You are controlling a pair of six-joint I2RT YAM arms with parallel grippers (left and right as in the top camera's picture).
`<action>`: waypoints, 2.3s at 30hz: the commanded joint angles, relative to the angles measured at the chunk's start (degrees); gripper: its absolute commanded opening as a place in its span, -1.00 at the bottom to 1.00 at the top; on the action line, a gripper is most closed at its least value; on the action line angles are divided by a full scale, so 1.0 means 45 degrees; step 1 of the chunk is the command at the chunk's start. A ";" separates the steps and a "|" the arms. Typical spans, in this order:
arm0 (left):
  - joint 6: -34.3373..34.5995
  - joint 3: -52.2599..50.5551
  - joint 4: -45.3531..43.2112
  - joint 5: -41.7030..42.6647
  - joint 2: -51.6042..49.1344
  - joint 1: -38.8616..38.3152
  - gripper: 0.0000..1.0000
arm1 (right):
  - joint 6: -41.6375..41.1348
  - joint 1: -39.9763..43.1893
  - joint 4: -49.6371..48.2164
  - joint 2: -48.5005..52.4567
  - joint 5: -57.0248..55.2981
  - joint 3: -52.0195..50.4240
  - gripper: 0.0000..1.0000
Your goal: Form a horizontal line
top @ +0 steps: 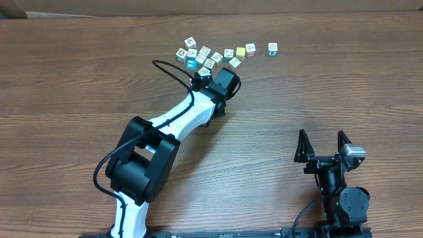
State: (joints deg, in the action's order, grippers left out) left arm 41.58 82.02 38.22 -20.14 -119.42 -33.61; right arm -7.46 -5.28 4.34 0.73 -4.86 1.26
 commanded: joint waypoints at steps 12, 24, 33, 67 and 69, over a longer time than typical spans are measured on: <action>-0.0214 -0.0058 0.0219 0.0486 -0.0248 0.0044 -0.38 | 0.0058 0.0034 -0.0044 -0.0126 0.0015 -0.0180 1.00; -0.0301 -0.0058 0.0219 0.0393 -0.0248 0.0049 -0.21 | 0.0058 0.0034 -0.0044 -0.0126 0.0015 -0.0180 1.00; -0.0296 -0.0058 0.0185 0.0359 -0.0248 0.0058 0.05 | 0.0058 0.0034 -0.0044 -0.0126 0.0015 -0.0180 1.00; -0.3065 0.2827 -0.0636 -0.0573 0.0131 0.1180 0.91 | 0.0058 0.0034 -0.0044 -0.0126 0.0015 -0.0180 1.00; -0.3934 0.2822 -0.1035 0.0112 0.0044 0.1409 0.80 | 0.0058 0.0034 -0.0044 -0.0126 0.0015 -0.0180 1.00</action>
State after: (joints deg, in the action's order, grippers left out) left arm 29.85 93.82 34.72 -22.17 -119.39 -28.75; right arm -7.44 -5.28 4.36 0.73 -4.86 1.26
